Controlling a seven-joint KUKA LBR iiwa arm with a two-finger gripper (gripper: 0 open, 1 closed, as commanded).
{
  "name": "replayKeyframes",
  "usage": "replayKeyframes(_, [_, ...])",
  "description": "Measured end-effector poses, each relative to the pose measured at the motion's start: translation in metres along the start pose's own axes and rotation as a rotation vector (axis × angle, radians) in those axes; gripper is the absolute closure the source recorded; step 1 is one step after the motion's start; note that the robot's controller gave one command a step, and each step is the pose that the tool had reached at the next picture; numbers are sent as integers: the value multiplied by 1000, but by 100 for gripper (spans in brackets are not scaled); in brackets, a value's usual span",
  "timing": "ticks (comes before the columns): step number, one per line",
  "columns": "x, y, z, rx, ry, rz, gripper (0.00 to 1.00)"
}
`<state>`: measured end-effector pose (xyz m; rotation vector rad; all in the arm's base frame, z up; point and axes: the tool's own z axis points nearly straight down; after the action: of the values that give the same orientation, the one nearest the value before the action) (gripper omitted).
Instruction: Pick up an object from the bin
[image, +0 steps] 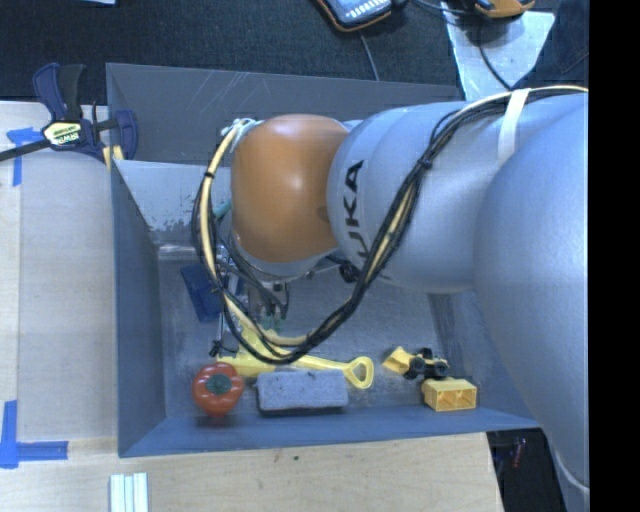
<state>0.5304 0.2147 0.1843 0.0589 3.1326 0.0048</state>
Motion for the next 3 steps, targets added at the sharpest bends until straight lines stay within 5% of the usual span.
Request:
replayKeyframes(1, [17,16,9,0,-3,-76,0])
replayKeyframes(2, [22,22,43,0,-1,150,0])
replayKeyframes(3, [48,16,71,-1,-4,-286,0])
